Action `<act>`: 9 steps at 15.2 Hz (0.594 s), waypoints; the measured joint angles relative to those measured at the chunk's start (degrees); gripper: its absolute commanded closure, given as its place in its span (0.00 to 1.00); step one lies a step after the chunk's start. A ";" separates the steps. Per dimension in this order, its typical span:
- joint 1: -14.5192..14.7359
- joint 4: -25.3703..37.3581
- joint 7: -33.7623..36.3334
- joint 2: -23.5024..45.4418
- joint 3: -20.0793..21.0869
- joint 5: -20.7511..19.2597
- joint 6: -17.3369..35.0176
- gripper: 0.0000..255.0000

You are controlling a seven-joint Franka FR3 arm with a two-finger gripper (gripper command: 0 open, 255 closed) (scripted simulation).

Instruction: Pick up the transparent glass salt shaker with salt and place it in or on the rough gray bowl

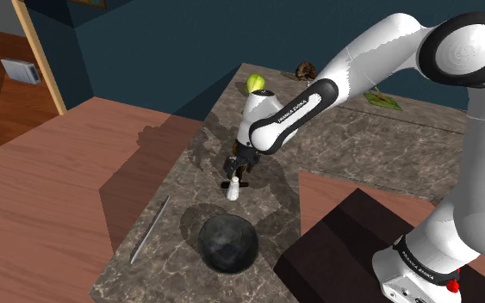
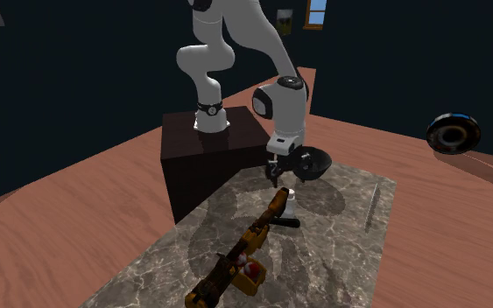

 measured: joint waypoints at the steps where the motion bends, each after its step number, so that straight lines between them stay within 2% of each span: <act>1: 0.17 0.66 0.08 1.35 -0.25 -0.25 0.71 0.00; 9: 1.15 1.89 0.69 6.05 -1.12 -1.08 4.19 0.00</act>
